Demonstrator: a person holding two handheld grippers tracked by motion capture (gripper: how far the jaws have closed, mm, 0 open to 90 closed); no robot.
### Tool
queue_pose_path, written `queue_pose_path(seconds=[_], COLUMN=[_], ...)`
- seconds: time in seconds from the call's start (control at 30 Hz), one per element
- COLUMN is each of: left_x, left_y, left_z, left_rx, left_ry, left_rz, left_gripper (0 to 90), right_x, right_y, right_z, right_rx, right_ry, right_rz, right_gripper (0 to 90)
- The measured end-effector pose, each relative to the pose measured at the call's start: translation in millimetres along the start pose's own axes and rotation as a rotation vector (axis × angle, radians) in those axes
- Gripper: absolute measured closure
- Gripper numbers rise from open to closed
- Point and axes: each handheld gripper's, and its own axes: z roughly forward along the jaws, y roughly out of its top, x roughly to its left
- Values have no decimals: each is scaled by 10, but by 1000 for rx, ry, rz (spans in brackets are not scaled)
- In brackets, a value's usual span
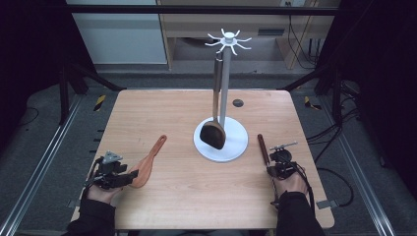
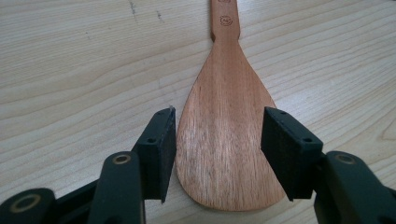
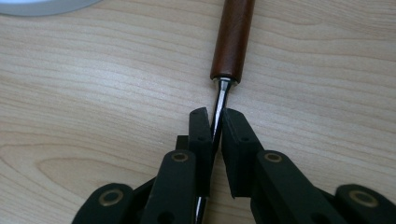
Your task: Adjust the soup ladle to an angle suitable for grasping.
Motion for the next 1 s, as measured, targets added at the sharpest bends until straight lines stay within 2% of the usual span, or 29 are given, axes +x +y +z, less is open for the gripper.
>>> queue_pose_path(seconds=[0.23, 0.37, 0.53, 0.6, 0.7, 0.83, 1.0], left_x=[0, 1, 1, 1, 5, 5, 7], left_y=[0, 0, 0, 0, 1, 1, 1], left_z=[1, 0, 0, -2, -3, -2, -1], left_rx=[2, 2, 5, 2, 3, 4, 8], left_ry=[-2, -2, -3, -5, -6, -7, -8], left_rz=[0, 0, 3, 1, 2, 2, 2], left_gripper=[453, 453, 452, 452, 450, 449, 448], right_x=[-68, -105, -101, -97, -90, -90, -83], right_y=[-17, -31, -41, -41, -40, -25, -18], right_z=[-20, -31, -29, -26, -55, -135, -172], right_rx=[8, 11, 10, 10, 4, -8, 15], right_ry=[-7, 3, -1, -2, -2, -15, -12], right_rz=[-32, -69, -75, -64, -50, -41, -35], right_gripper=[835, 834, 816, 726, 697, 687, 691])
